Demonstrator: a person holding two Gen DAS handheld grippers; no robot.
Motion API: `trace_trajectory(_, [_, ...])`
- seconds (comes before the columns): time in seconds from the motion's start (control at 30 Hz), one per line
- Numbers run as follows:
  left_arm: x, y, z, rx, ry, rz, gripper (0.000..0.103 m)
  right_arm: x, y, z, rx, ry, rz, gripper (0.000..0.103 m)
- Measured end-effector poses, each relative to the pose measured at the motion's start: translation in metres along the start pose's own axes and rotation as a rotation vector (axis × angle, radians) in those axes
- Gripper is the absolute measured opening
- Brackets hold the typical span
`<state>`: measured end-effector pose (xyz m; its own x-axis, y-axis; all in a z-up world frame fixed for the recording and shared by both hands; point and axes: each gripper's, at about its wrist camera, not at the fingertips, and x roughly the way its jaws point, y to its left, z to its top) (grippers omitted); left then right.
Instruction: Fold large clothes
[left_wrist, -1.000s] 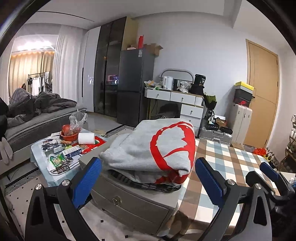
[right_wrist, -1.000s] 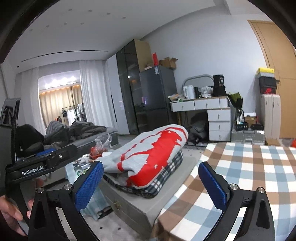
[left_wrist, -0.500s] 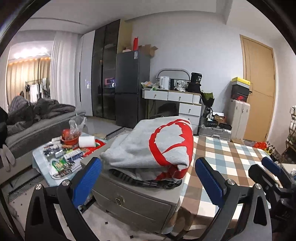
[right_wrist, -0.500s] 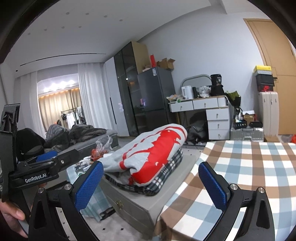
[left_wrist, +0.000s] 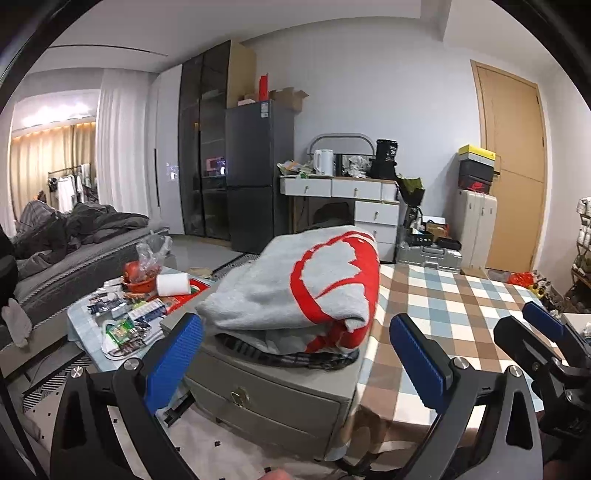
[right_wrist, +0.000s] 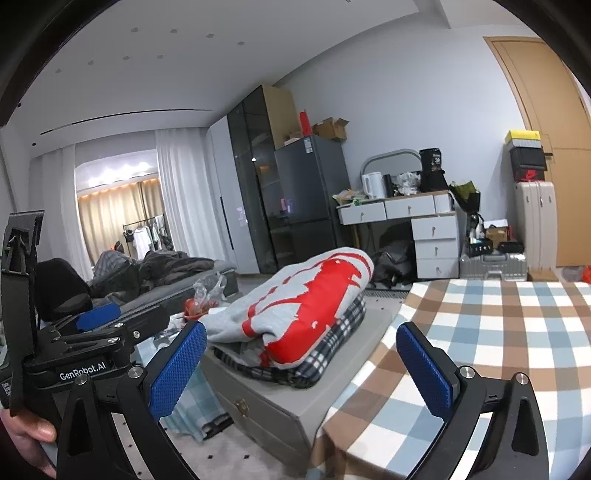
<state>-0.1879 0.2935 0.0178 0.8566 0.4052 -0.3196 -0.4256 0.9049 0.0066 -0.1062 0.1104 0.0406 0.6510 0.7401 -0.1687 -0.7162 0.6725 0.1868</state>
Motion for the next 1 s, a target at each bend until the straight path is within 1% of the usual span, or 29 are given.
trace_trajectory(0.27, [-0.004,-0.005,-0.002,0.016,0.01,-0.018,0.099,0.001,-0.002,-0.002,0.015,0.007,-0.001,0.103])
trace_trajectory(0.43, [-0.009,-0.011,-0.001,0.031,0.004,-0.028,0.099,0.002,-0.003,-0.003,0.012,-0.004,-0.007,0.103])
trace_trajectory(0.6, [-0.009,-0.016,0.001,0.042,0.003,-0.038,0.099,0.003,-0.008,-0.006,0.038,-0.005,-0.01,0.103])
trace_trajectory(0.9, [-0.006,-0.017,-0.001,0.043,0.007,-0.04,0.099,-0.001,-0.009,-0.009,0.044,-0.006,-0.008,0.103])
trace_trajectory(1.0, [-0.005,-0.021,-0.003,0.059,0.001,-0.014,0.099,-0.001,-0.013,-0.01,0.056,-0.012,-0.011,0.103])
